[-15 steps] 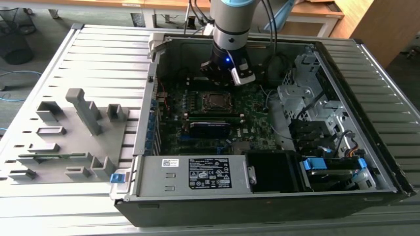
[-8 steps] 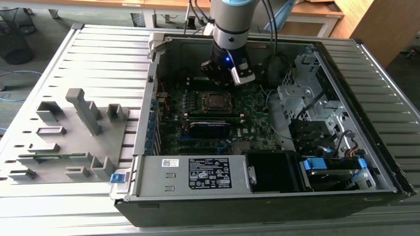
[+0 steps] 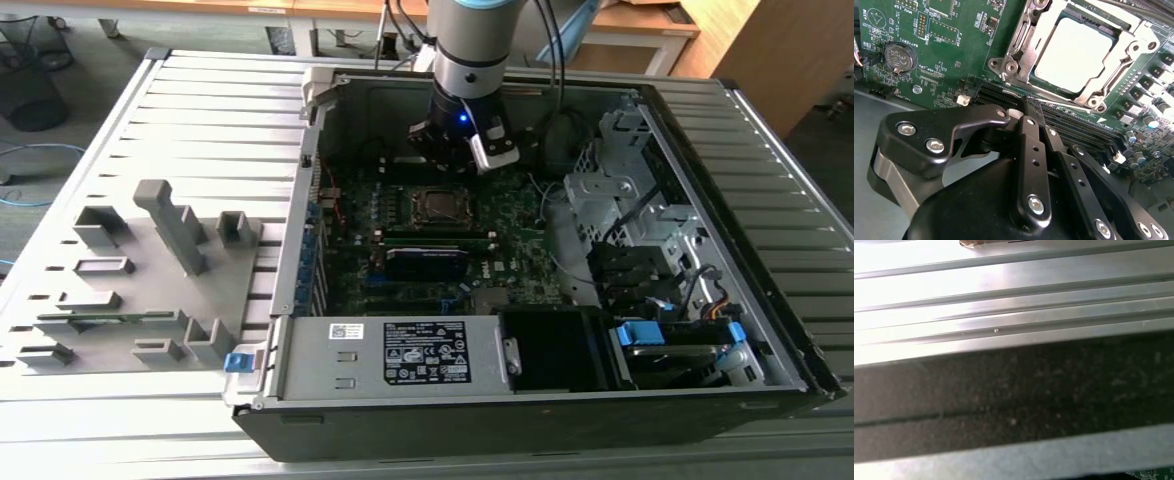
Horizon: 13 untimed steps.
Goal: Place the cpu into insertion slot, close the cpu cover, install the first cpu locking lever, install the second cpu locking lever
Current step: 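Install the first cpu locking lever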
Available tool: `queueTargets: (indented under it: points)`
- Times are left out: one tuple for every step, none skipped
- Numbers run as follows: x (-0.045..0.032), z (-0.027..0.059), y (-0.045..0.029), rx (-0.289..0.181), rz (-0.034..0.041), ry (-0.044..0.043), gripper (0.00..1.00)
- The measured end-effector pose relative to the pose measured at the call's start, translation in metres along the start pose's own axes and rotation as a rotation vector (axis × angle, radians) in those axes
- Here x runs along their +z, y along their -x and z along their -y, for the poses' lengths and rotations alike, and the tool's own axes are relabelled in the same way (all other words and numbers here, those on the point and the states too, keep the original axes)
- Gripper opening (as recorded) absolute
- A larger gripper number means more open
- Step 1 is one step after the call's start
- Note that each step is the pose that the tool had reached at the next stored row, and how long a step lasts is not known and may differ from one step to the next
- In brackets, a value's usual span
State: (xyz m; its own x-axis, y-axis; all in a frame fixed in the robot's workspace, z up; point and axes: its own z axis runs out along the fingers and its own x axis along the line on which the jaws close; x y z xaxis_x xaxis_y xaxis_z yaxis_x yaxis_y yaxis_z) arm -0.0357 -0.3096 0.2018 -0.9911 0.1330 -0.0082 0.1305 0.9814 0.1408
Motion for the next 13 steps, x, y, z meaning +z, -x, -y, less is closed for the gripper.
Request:
queueTargets:
  points:
    - [-0.0001, 0.0001, 0.0000, 0.000, -0.0001, -0.0001, 0.11]
    - [-0.0001, 0.0002, 0.0000, 0.000, -0.0002, -0.0002, 0.11]
    - [-0.0002, 0.0004, 0.0001, 0.000, -0.0002, -0.0003, 0.11]
    - [-0.0002, 0.0007, 0.0002, 0.000, -0.0002, -0.0004, 0.11]
    - [-0.0002, 0.0009, 0.0002, 0.000, -0.0001, -0.0004, 0.11]
    - [-0.0002, 0.0012, 0.0003, 0.000, -0.0001, -0.0006, 0.11]
    - [-0.0003, 0.0015, 0.0003, 0.000, 0.0000, -0.0008, 0.11]
    - [-0.0002, 0.0017, 0.0003, 0.000, 0.0001, -0.0008, 0.11]
    - [-0.0001, 0.0018, 0.0004, 0.000, 0.0003, -0.0010, 0.11]
    - [0.0000, 0.0019, 0.0004, 0.000, 0.0006, -0.0014, 0.11]
    - [0.0002, 0.0020, 0.0004, 0.000, 0.0011, -0.0015, 0.11]
    - [0.0005, 0.0021, 0.0004, 0.000, 0.0017, -0.0016, 0.11]
    - [0.0009, 0.0022, 0.0004, -0.001, 0.0024, -0.0016, 0.11]
